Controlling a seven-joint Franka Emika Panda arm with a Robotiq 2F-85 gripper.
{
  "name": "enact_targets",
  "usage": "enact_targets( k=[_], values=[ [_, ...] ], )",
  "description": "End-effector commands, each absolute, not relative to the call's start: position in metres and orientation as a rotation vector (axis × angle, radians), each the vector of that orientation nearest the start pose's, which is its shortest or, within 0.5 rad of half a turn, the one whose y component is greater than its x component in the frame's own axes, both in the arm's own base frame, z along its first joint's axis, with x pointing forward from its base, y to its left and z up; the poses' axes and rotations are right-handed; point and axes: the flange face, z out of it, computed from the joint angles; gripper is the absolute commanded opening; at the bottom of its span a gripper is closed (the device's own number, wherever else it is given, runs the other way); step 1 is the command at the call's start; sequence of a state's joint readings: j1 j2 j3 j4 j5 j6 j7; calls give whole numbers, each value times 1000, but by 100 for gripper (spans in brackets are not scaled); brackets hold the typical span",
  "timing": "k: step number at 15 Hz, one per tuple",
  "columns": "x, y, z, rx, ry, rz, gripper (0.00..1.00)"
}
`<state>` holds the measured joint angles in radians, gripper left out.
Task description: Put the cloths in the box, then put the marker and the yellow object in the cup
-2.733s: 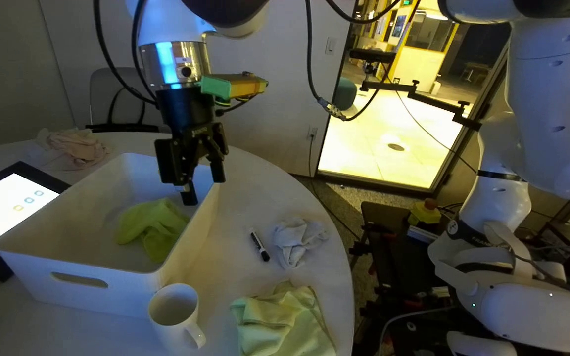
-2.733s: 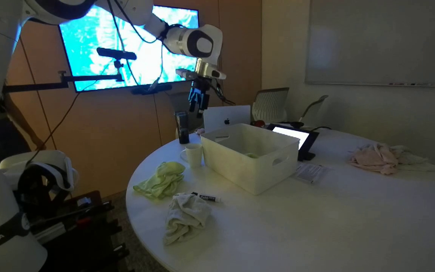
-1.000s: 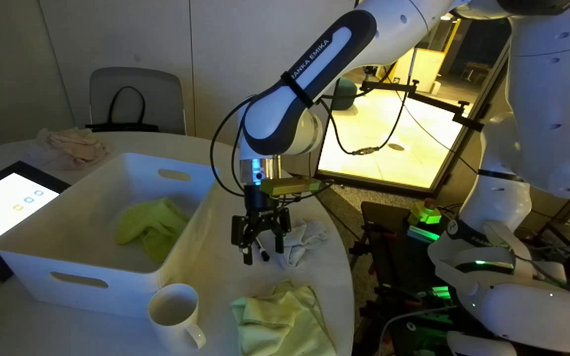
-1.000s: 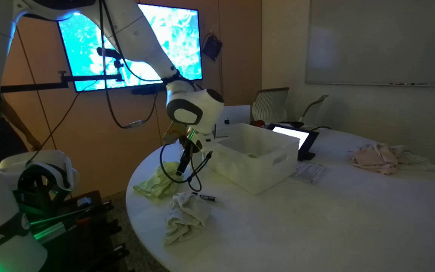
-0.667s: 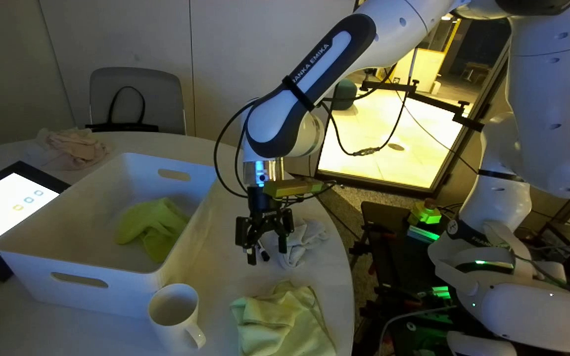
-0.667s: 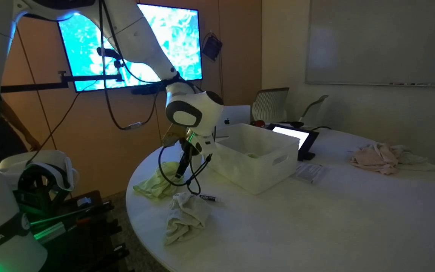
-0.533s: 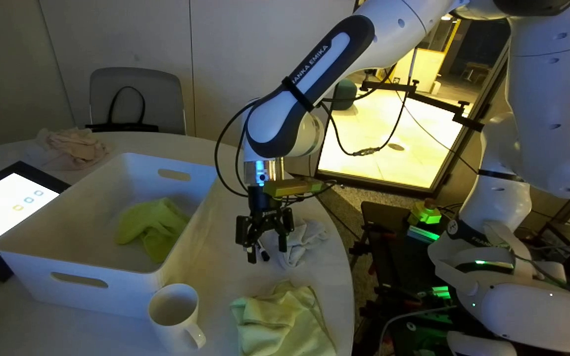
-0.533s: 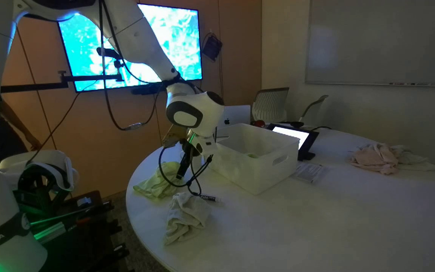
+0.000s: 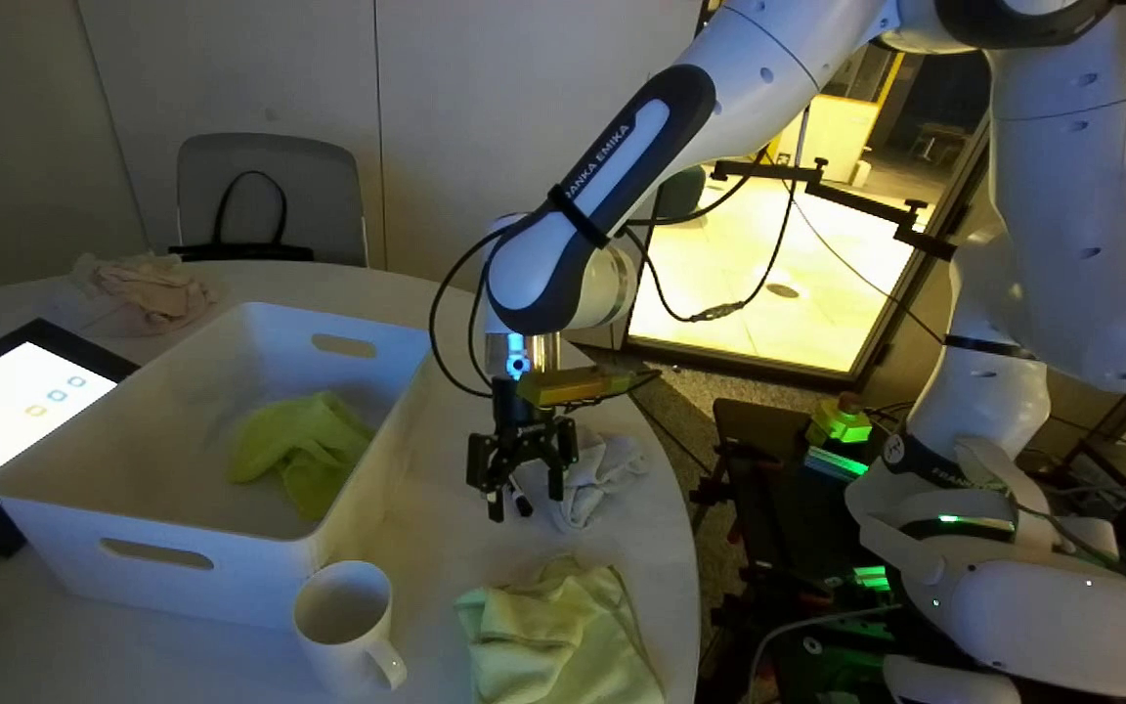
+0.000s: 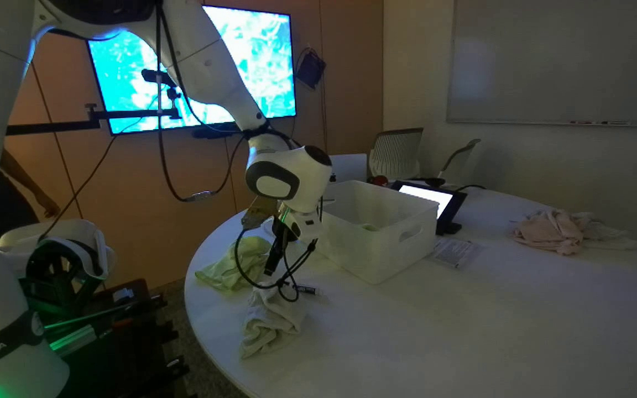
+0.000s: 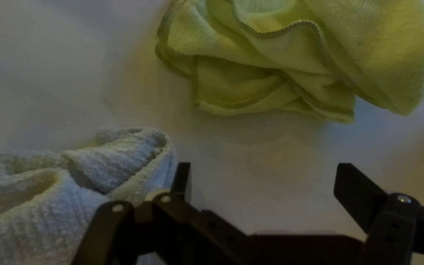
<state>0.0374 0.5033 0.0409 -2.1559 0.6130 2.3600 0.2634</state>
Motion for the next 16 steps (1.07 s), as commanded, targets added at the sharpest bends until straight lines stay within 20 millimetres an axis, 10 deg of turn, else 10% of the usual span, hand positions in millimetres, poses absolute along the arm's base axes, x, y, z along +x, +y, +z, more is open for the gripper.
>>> enact_targets(
  k=[1,16],
  values=[
    [534,41,137,-2629,998,458,100],
    [561,48,138,-2664,1414,347,100]
  ],
)
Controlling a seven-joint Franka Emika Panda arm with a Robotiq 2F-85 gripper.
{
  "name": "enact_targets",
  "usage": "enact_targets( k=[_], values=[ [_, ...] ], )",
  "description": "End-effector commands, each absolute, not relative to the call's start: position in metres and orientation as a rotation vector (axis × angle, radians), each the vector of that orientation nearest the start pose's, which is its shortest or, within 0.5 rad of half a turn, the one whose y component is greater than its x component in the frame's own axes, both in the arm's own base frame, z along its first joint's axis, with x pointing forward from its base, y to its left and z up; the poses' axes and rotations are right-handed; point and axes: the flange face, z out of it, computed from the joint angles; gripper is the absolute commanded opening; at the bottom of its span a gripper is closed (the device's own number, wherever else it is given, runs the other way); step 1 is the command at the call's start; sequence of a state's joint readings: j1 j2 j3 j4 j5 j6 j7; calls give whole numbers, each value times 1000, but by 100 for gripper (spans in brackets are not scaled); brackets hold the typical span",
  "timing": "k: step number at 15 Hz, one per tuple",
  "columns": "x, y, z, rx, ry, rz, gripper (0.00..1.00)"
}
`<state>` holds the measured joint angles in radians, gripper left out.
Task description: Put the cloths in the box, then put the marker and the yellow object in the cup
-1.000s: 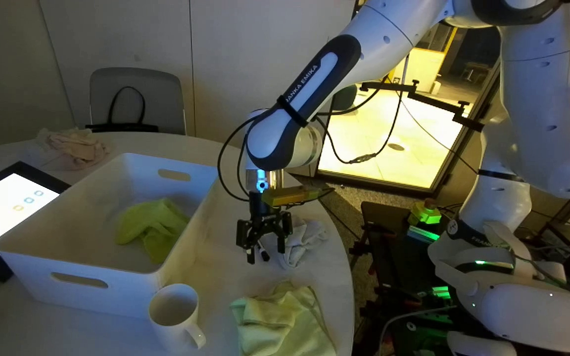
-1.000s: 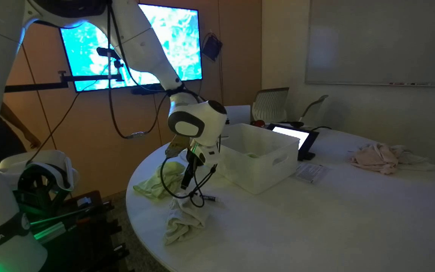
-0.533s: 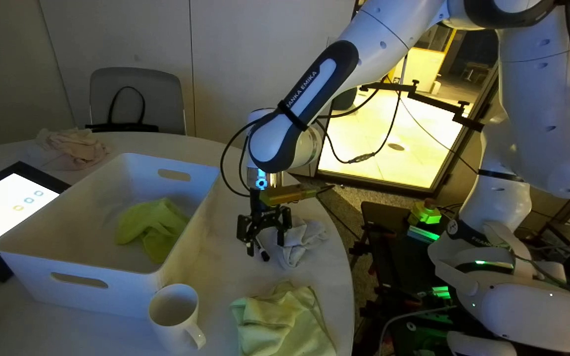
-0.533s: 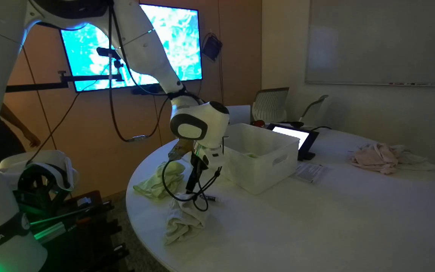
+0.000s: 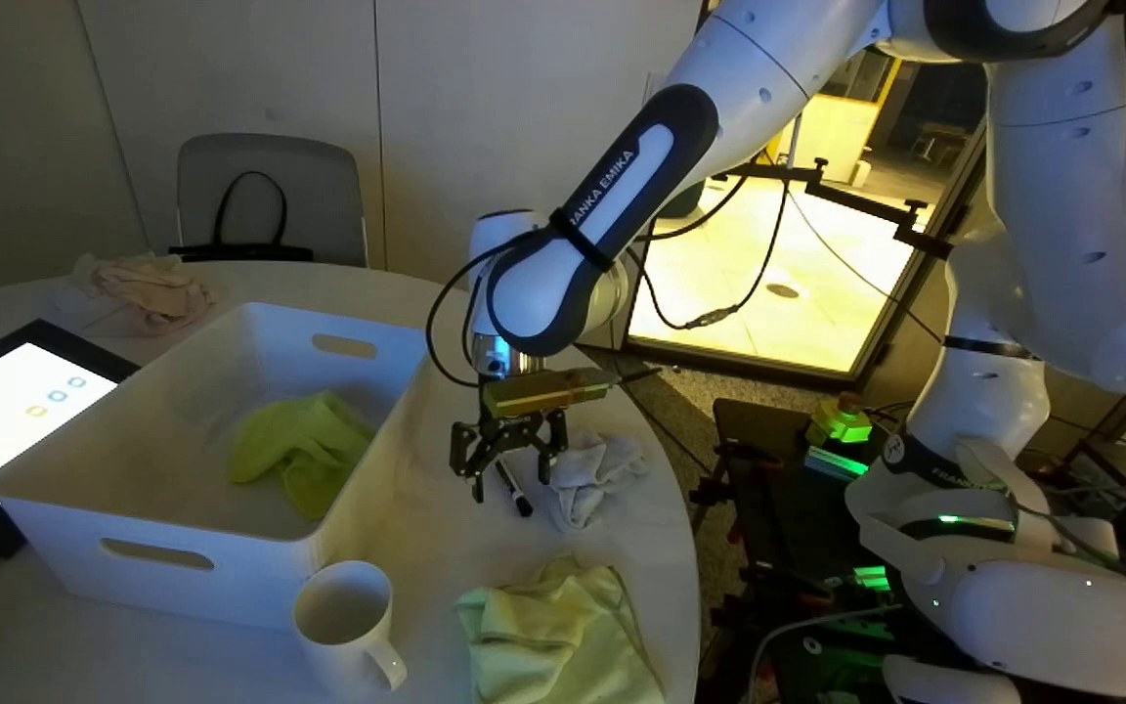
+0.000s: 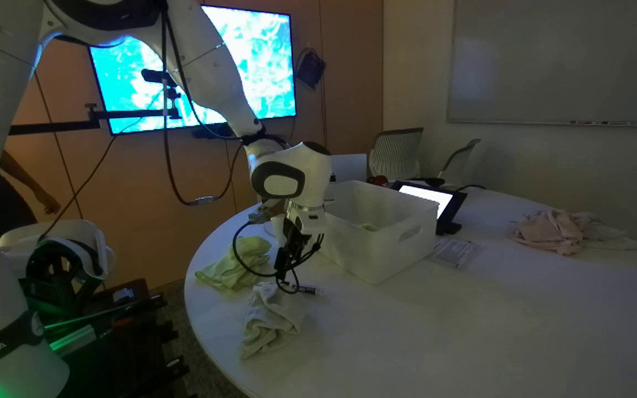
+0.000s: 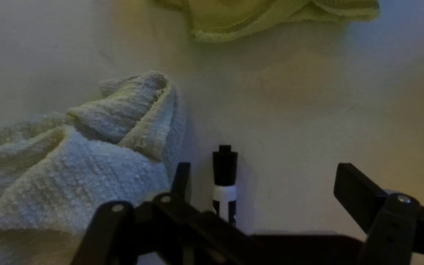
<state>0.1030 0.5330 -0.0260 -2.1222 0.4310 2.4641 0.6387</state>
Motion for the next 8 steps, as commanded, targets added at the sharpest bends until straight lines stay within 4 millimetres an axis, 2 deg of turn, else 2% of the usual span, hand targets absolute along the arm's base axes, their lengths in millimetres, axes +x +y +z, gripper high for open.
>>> enact_targets(
  k=[1,8],
  values=[
    [562,50,136,-2658,1444,346,100],
    [563,46,116,-2580,1608,396,100]
  ],
)
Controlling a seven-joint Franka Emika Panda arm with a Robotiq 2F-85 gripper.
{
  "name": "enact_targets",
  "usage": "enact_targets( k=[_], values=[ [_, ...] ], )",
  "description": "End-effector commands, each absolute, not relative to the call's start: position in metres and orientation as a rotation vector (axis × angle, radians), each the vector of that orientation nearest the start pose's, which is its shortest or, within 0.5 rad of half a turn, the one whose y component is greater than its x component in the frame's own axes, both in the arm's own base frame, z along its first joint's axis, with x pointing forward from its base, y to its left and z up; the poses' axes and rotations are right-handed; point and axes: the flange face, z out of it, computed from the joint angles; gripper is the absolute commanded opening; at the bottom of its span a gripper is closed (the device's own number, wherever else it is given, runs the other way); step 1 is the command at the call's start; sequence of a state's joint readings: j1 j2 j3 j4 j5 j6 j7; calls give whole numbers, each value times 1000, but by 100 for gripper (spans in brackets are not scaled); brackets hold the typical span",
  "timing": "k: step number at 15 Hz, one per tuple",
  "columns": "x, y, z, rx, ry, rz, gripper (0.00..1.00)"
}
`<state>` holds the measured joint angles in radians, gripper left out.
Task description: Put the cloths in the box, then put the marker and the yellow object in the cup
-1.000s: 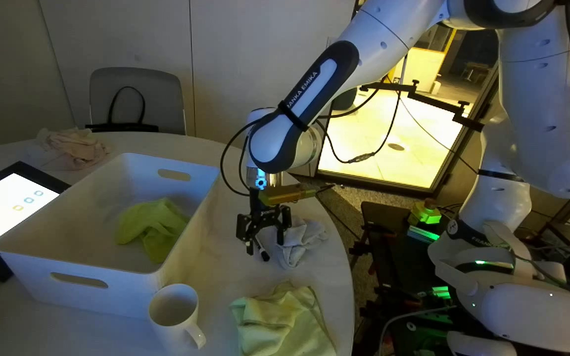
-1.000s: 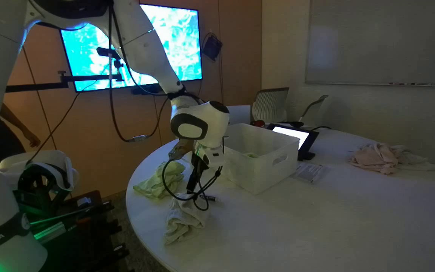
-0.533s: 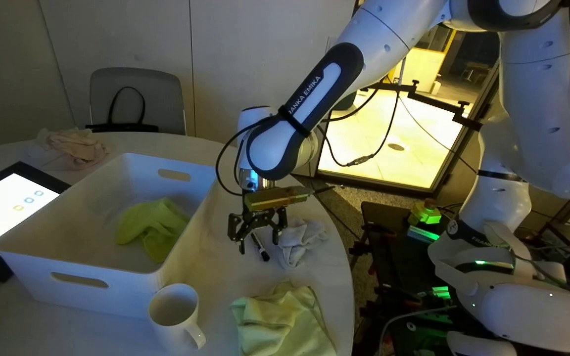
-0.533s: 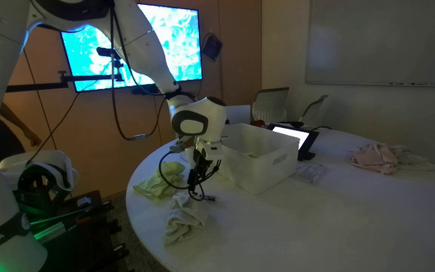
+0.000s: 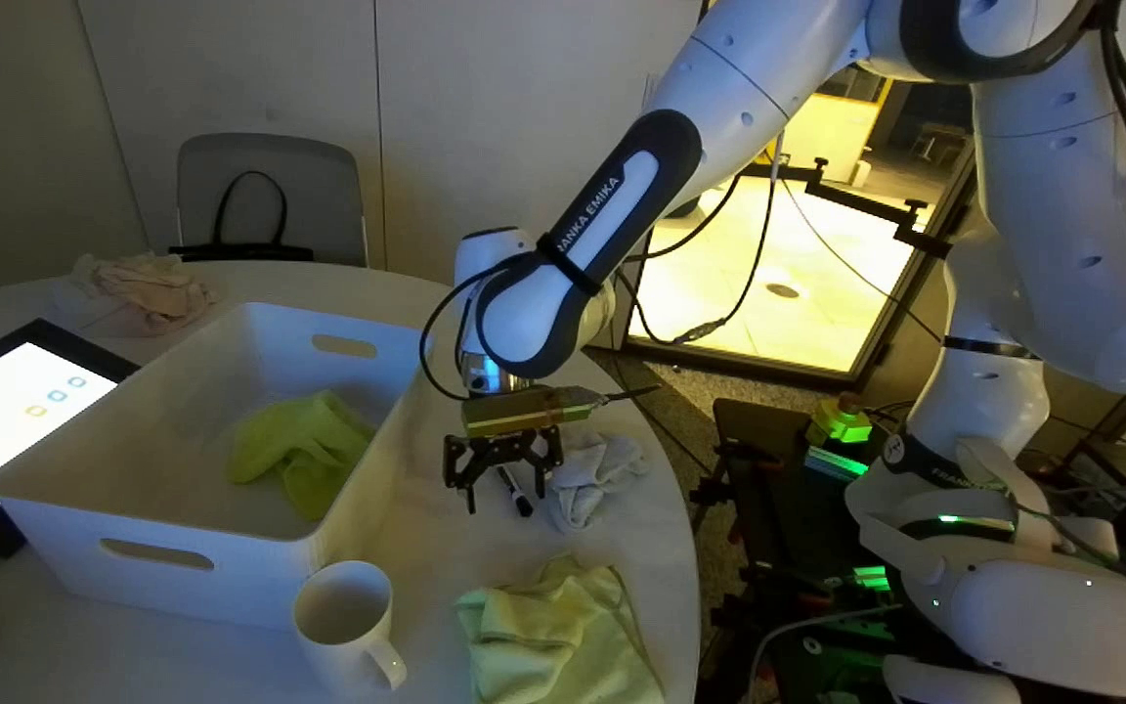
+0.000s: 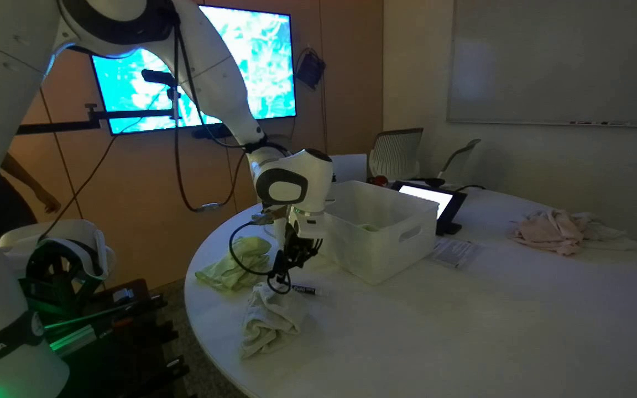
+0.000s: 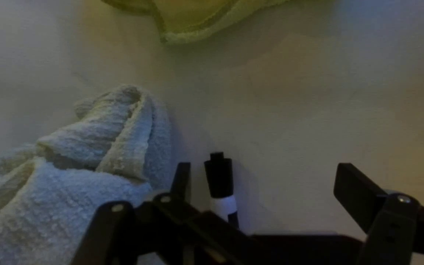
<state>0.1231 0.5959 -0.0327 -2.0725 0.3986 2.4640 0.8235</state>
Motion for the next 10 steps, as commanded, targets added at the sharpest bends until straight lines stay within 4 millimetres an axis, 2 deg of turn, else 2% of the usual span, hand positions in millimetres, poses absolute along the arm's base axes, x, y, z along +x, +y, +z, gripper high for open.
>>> enact_targets(
  k=[1,10],
  values=[
    [561,43,113,-2569,1627,402,100],
    [562,20,108,-2526,1738,382,100]
  ],
)
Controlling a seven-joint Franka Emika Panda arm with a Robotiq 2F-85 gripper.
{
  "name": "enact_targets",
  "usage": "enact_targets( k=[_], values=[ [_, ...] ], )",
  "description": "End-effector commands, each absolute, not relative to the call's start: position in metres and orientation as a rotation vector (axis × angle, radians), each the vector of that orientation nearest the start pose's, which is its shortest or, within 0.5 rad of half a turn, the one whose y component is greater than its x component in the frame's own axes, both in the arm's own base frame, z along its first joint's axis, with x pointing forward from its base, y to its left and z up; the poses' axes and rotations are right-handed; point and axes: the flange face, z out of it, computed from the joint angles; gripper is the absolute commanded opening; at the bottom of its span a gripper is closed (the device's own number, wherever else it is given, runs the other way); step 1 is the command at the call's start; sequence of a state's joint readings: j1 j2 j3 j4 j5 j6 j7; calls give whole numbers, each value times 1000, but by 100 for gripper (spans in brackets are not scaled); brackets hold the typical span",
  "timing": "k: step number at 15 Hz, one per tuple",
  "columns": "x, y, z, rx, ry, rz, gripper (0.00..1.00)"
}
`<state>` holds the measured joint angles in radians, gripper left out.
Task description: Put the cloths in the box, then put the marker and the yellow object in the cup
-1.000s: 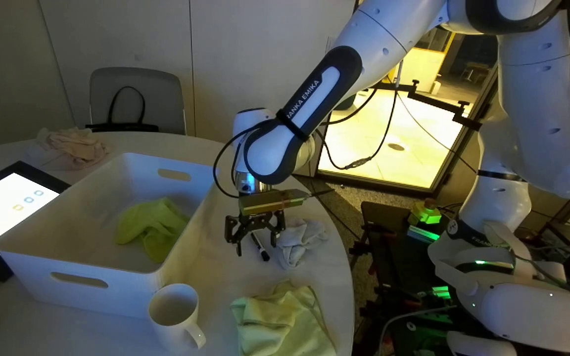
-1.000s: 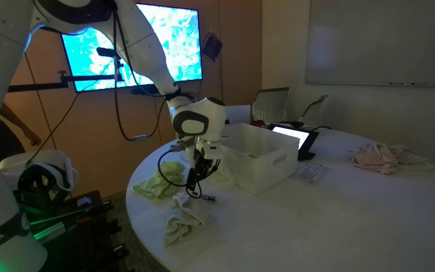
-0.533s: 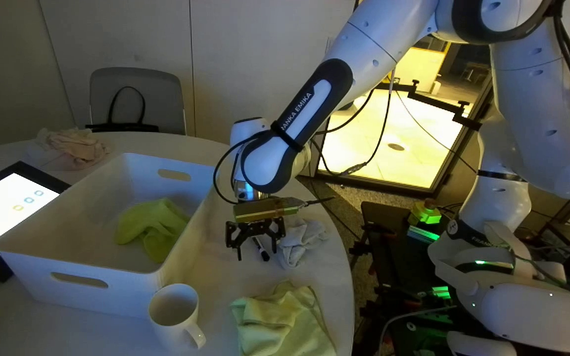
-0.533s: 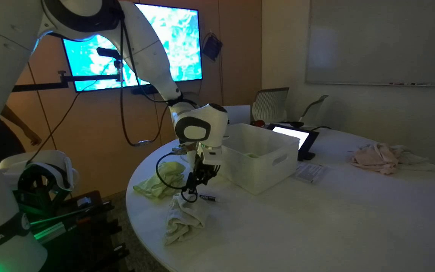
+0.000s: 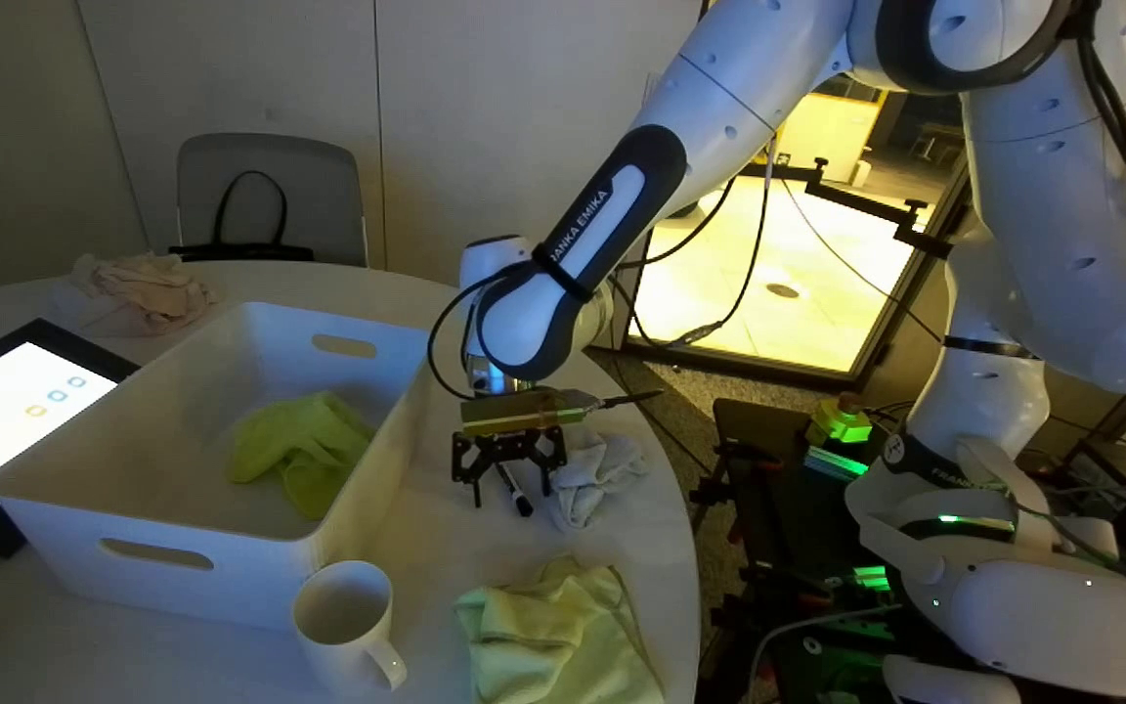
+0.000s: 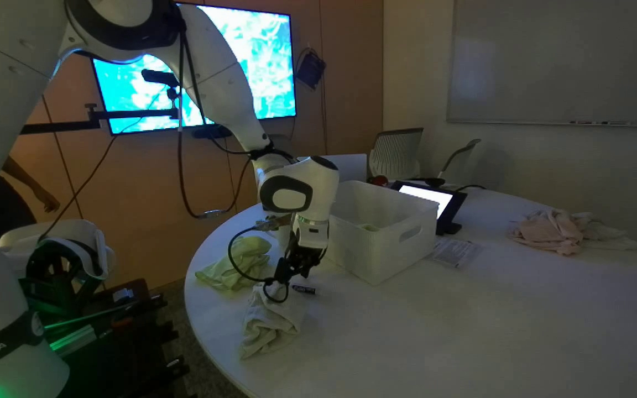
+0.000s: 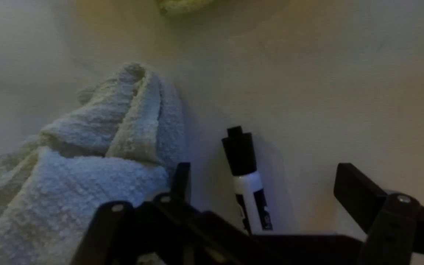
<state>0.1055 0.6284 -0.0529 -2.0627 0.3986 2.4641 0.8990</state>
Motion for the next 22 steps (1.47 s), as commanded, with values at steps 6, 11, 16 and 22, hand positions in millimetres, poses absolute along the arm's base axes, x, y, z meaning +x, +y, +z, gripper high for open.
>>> enact_targets(
  k=[6,11,16,22],
  values=[
    [574,3,103,-2516,1758,359,100],
    [583,-7,93,-2504,1760,364,100],
    [587,-9,90,-2514,1757,360,100],
    [582,-7,103,-2563,1730,343,76]
  ],
)
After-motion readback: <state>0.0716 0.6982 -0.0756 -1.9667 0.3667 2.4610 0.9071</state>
